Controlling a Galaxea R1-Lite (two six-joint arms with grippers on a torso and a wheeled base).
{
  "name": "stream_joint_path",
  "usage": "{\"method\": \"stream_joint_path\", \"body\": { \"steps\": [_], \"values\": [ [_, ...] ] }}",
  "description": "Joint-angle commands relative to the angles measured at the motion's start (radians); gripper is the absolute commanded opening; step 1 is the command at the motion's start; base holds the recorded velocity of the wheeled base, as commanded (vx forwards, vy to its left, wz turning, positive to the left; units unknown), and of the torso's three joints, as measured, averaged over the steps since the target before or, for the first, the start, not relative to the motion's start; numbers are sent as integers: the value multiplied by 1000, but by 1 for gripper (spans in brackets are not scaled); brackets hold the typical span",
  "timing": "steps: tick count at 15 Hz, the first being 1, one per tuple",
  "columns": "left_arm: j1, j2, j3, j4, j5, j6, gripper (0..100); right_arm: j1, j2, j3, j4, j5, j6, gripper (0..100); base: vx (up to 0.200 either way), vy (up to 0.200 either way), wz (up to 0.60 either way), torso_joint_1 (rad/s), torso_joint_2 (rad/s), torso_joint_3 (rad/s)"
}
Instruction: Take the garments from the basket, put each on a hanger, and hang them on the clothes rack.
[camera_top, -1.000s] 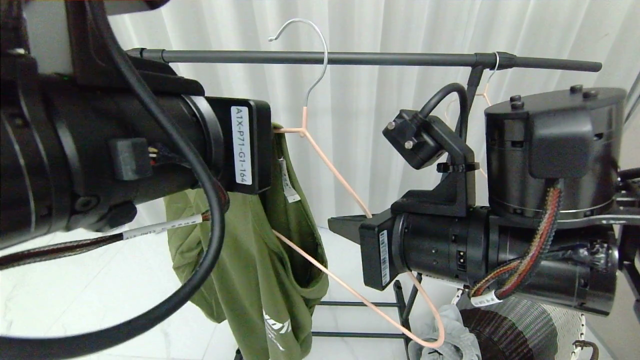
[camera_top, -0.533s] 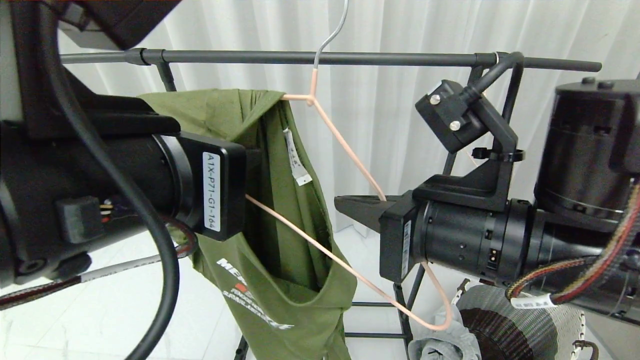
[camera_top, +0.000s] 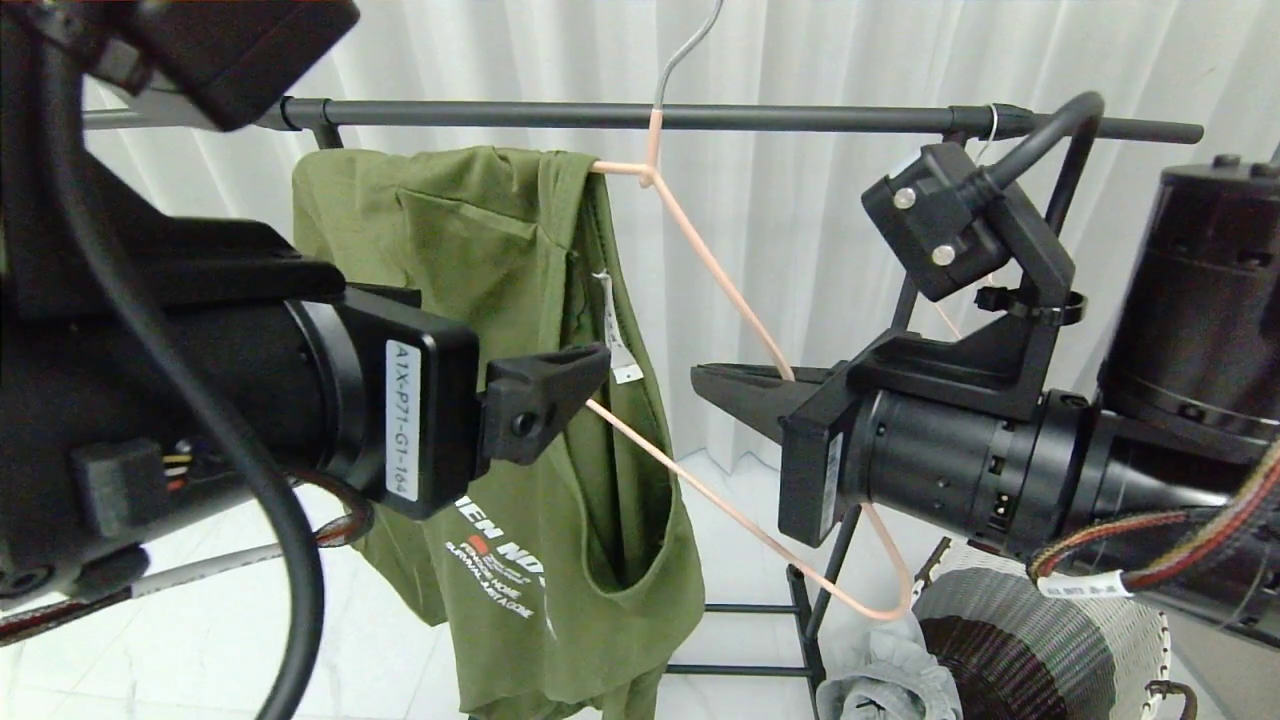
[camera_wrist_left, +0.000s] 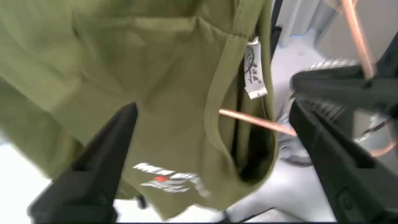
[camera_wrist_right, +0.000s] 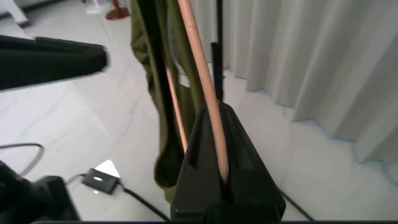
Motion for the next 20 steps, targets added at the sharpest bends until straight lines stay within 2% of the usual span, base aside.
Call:
{"method": "stream_joint_path", "body": {
  "steps": [1, 2, 3, 4, 6, 7, 8, 9, 10, 15, 20],
  "values": [
    [64, -89, 64, -2, 0, 139, 100, -40, -42, 40, 6, 4, -29, 0, 0, 0, 0, 0, 0, 0],
    [127, -120, 83, -9, -16, 234, 100, -52, -66, 54, 21, 17, -32, 0, 0, 0, 0, 0, 0, 0],
    [173, -141, 87, -28, -74, 297, 100, -57, -92, 59, 61, 41, -32, 0, 0, 0, 0, 0, 0, 0],
    [233, -152, 83, -55, -166, 355, 100, -57, -118, 59, 121, 70, -33, 0, 0, 0, 0, 0, 0, 0],
    [343, -154, 92, -111, -313, 521, 100, -55, -140, 56, 178, 101, -35, 0, 0, 0, 0, 0, 0, 0],
    [377, -151, 104, -141, -398, 594, 100, -52, -141, 56, 181, 102, -37, 0, 0, 0, 0, 0, 0, 0],
    [391, -144, 118, -163, -457, 631, 100, -46, -140, 56, 181, 104, -37, 0, 0, 0, 0, 0, 0, 0],
    [393, -141, 140, -183, -510, 659, 100, -32, -138, 56, 181, 106, -44, 0, 0, 0, 0, 0, 0, 0],
    [393, -135, 155, -187, -525, 666, 100, -23, -138, 57, 181, 106, -56, 0, 0, 0, 0, 0, 0, 0],
    [393, -109, 158, -196, -526, 668, 100, 69, -123, 57, 184, 110, -58, 0, 0, 0, 0, 0, 0, 0],
    [394, -112, 192, -223, -528, 669, 100, 97, -114, 59, 184, 112, -60, 0, 0, 0, 0, 0, 0, 0]
  ]
}}
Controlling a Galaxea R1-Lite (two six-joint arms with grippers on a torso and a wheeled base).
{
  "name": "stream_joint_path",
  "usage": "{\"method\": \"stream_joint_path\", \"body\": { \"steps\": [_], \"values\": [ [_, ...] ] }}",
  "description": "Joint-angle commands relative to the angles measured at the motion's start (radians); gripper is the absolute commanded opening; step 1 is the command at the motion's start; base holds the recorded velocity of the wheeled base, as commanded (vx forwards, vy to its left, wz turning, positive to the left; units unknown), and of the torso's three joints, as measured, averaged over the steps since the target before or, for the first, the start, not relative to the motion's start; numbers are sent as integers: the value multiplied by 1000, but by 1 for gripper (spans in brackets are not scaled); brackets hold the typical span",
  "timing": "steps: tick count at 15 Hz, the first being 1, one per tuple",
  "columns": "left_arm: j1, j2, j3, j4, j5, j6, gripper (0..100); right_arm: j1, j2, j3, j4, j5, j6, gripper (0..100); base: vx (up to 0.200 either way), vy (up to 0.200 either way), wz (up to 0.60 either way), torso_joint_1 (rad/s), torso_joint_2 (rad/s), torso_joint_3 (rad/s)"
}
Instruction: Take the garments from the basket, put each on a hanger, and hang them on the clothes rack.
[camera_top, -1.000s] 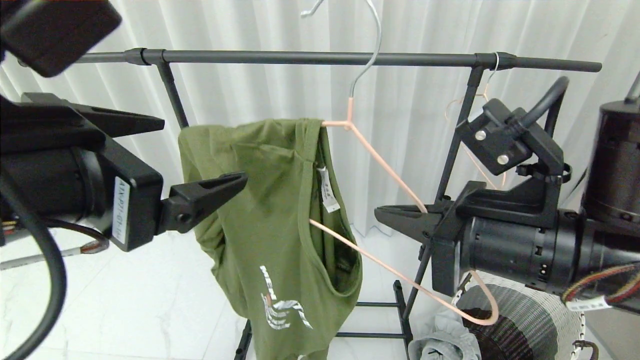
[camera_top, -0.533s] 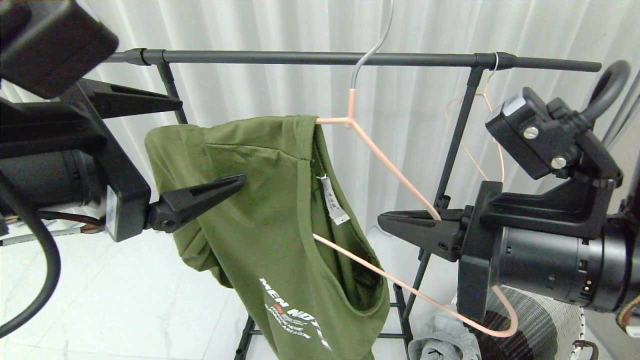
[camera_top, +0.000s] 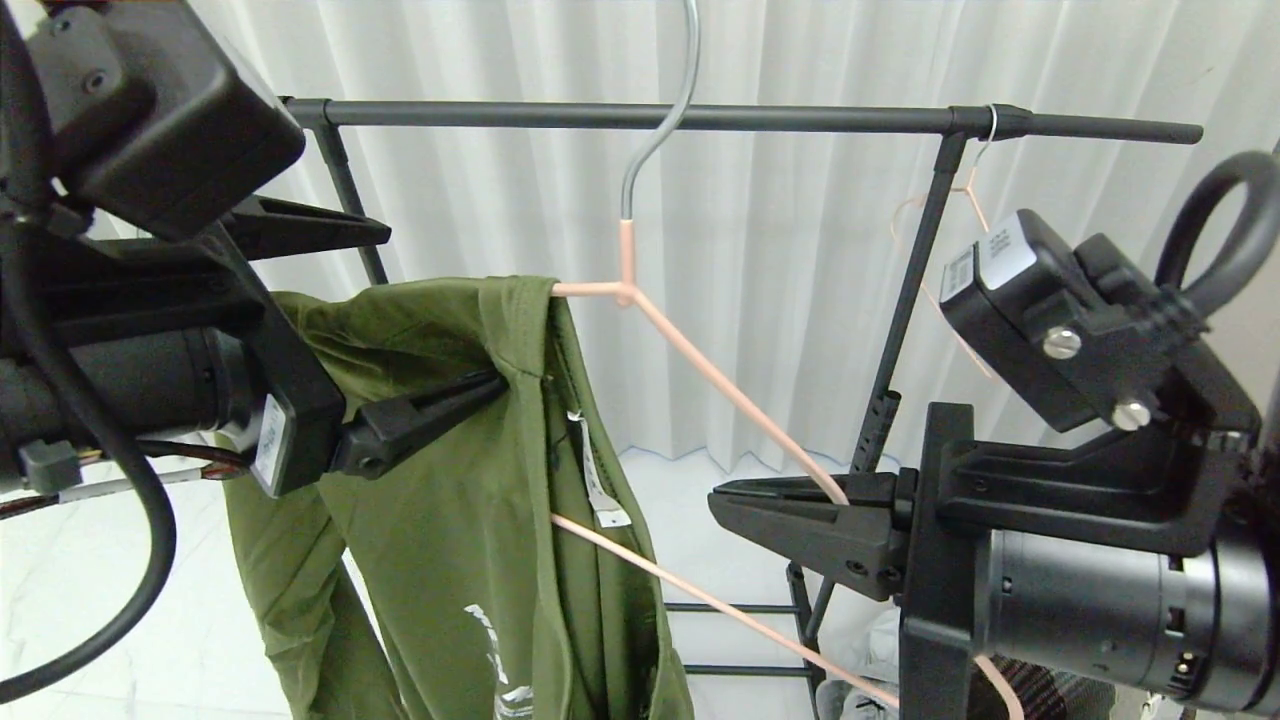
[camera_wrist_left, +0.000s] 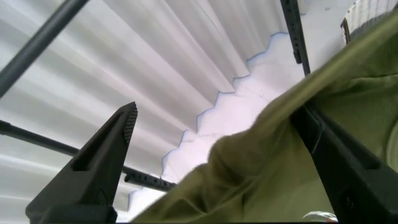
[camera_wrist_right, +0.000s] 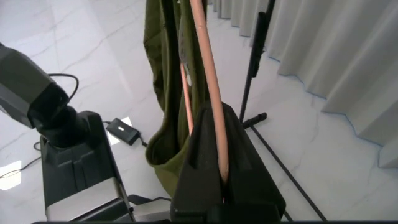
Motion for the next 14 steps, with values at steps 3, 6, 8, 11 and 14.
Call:
{"method": "stream_joint_path", "body": {
  "steps": [3, 6, 8, 11, 14],
  "values": [
    [0, -1, 12, 0, 1, -2, 0, 25, 11, 0, 0, 1, 0, 0, 0, 0, 0, 0, 0, 0],
    [-1, -6, 23, 0, -18, -2, 0, 28, 11, 0, 1, 1, 0, 0, 0, 0, 0, 0, 0, 0],
    [-1, -12, 34, 0, -33, -2, 0, 28, 11, -1, 1, 1, 0, 0, 0, 0, 0, 0, 0, 0],
    [0, -14, 40, 0, -33, -2, 0, 25, 11, -3, 0, -6, 1, 0, 0, 0, 0, 0, 0, 0],
    [6, -12, 45, 0, -24, 0, 0, 15, 8, -3, 1, -10, 1, 100, 0, 0, 0, 0, 0, 0]
  ]
}}
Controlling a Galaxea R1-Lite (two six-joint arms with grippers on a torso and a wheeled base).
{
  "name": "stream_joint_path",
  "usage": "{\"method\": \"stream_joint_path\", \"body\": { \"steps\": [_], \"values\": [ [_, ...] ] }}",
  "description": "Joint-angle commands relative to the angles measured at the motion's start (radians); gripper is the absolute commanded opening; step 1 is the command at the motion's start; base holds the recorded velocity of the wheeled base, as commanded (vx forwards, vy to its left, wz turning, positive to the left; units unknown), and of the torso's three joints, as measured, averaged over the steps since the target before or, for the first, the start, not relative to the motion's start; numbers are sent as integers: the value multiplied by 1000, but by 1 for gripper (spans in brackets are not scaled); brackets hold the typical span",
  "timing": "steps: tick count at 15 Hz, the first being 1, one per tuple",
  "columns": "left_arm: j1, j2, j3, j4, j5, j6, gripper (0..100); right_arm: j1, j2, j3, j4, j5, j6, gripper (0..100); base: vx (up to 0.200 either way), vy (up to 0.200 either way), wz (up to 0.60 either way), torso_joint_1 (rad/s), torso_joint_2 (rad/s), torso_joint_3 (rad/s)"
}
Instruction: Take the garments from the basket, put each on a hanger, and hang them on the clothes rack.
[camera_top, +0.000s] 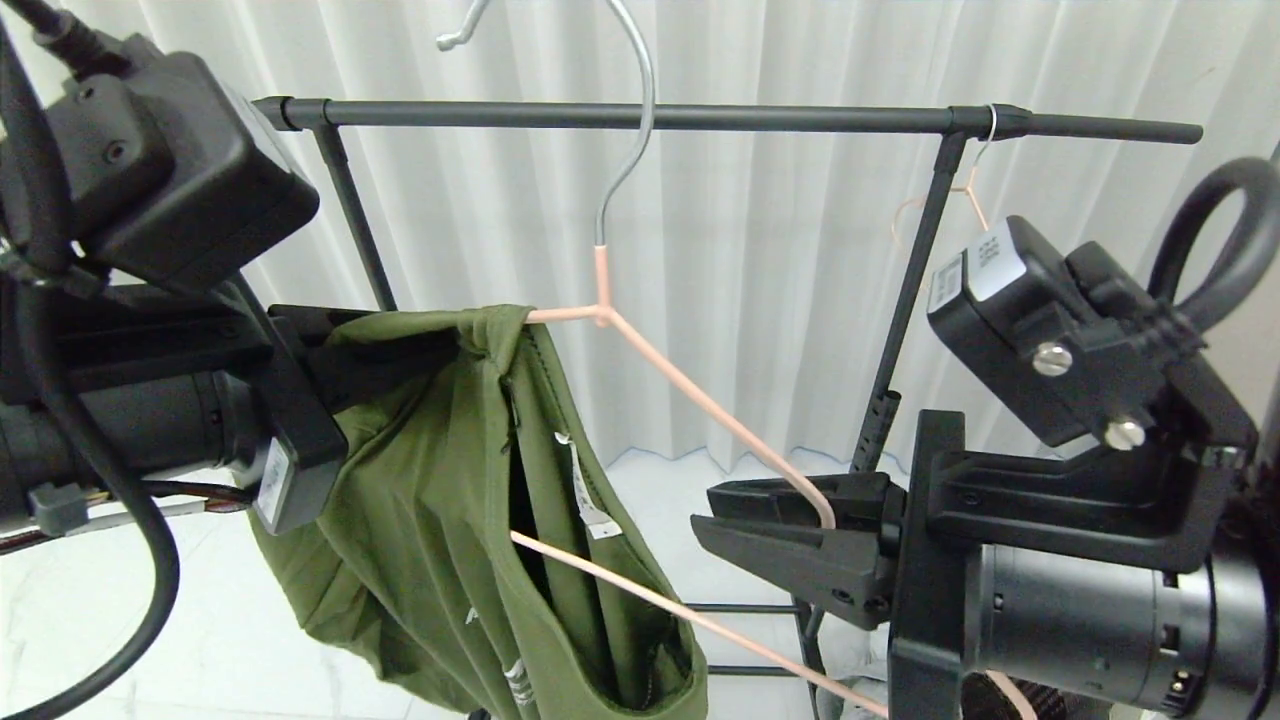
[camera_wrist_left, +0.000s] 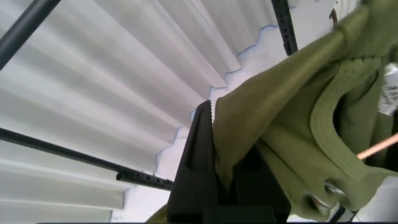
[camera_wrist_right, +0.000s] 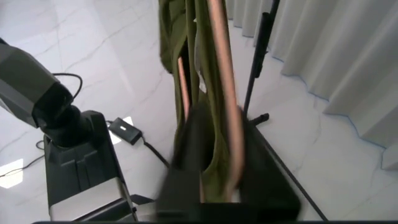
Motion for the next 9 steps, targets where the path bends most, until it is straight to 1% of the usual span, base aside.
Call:
{"method": "stream_joint_path", "body": {
  "steps": [1, 2, 3, 4, 5, 6, 7, 9],
  "values": [
    [25, -1, 16, -9, 13, 2, 0, -22, -3, -1, 11, -10, -1, 100, 0, 0, 0, 0, 0, 0],
    [42, -8, 35, -32, 47, 4, 0, -51, -6, 1, 14, -38, -9, 100, 0, 0, 0, 0, 0, 0],
    [50, -8, 55, -59, 96, 9, 0, -80, -8, -1, 14, -56, -24, 100, 0, 0, 0, 0, 0, 0],
    [59, -8, 79, -97, 160, 30, 0, -113, -9, -7, 14, -69, -38, 100, 0, 0, 0, 0, 0, 0],
    [61, -6, 90, -115, 179, 33, 0, -123, -11, -10, 14, -73, -40, 100, 0, 0, 0, 0, 0, 0],
    [64, 3, 127, -207, 245, 35, 0, -154, -14, -18, 14, -101, -41, 100, 0, 0, 0, 0, 0, 0],
    [64, 15, 144, -278, 298, 28, 0, -163, -12, -16, 14, -121, -41, 100, 0, 0, 0, 0, 0, 0],
    [64, 54, 141, -381, 404, 4, 0, -165, 0, -16, 14, -158, -40, 100, 0, 0, 0, 0, 0, 0]
  ]
}}
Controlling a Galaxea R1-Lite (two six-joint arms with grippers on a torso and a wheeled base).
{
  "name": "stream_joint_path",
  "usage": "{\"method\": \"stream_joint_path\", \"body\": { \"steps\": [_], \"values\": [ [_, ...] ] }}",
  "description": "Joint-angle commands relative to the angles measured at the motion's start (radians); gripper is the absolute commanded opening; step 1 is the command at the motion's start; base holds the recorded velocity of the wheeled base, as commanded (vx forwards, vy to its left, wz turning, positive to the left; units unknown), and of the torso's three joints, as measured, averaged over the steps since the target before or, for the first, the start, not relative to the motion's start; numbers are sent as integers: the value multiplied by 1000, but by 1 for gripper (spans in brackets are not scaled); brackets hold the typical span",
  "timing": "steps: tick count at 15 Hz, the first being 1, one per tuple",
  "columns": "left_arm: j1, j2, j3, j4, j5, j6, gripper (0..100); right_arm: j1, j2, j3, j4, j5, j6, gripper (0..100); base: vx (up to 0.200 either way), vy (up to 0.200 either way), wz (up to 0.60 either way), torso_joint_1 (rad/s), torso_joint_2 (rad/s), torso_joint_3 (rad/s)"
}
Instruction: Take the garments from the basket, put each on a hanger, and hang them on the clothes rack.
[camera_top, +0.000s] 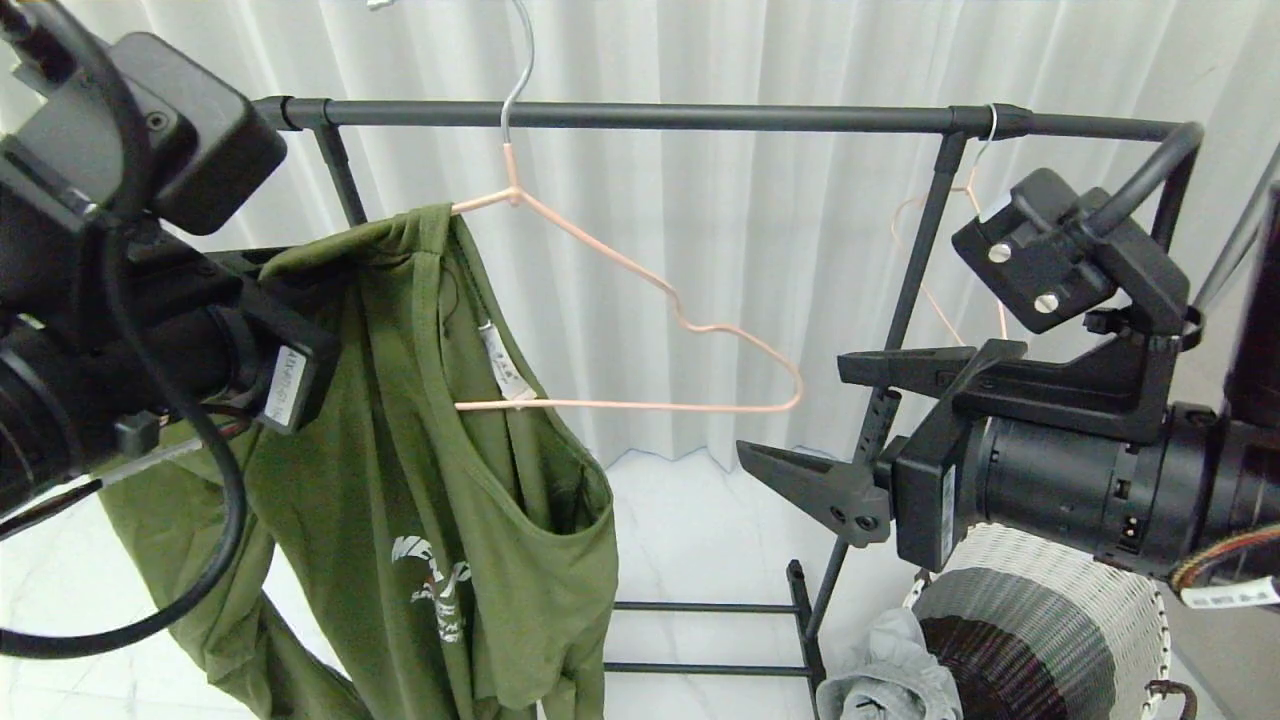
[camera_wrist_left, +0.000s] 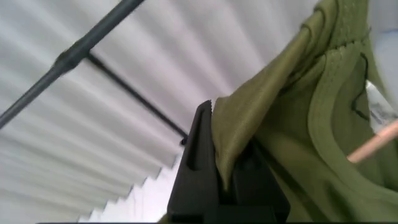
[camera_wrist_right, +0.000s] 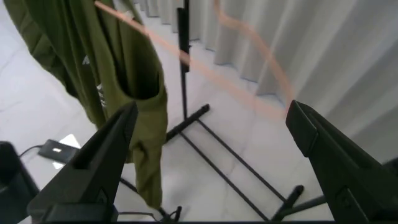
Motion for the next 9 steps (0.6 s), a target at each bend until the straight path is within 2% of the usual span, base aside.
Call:
{"method": "stream_joint_path", "body": {
  "steps": [1, 2, 5, 7, 9],
  "values": [
    [2, 58, -11, -53, 67, -36, 0, -8, 32, -4, -9, -31, 5, 100, 0, 0, 0, 0, 0, 0],
    [-3, 81, -36, -73, 110, -76, 0, -8, 55, -16, -24, -65, 11, 100, 0, 0, 0, 0, 0, 0],
    [-41, 113, -103, -76, 114, -158, 0, -7, 137, -68, -54, -80, 48, 100, 0, 0, 0, 0, 0, 0],
    [-51, 110, -108, -76, 93, -160, 0, -7, 200, -128, -67, -85, 72, 100, 0, 0, 0, 0, 0, 0],
    [-54, 107, -109, -77, 61, -160, 0, -5, 264, -198, -80, -128, 92, 100, 0, 0, 0, 0, 0, 0]
  ]
}}
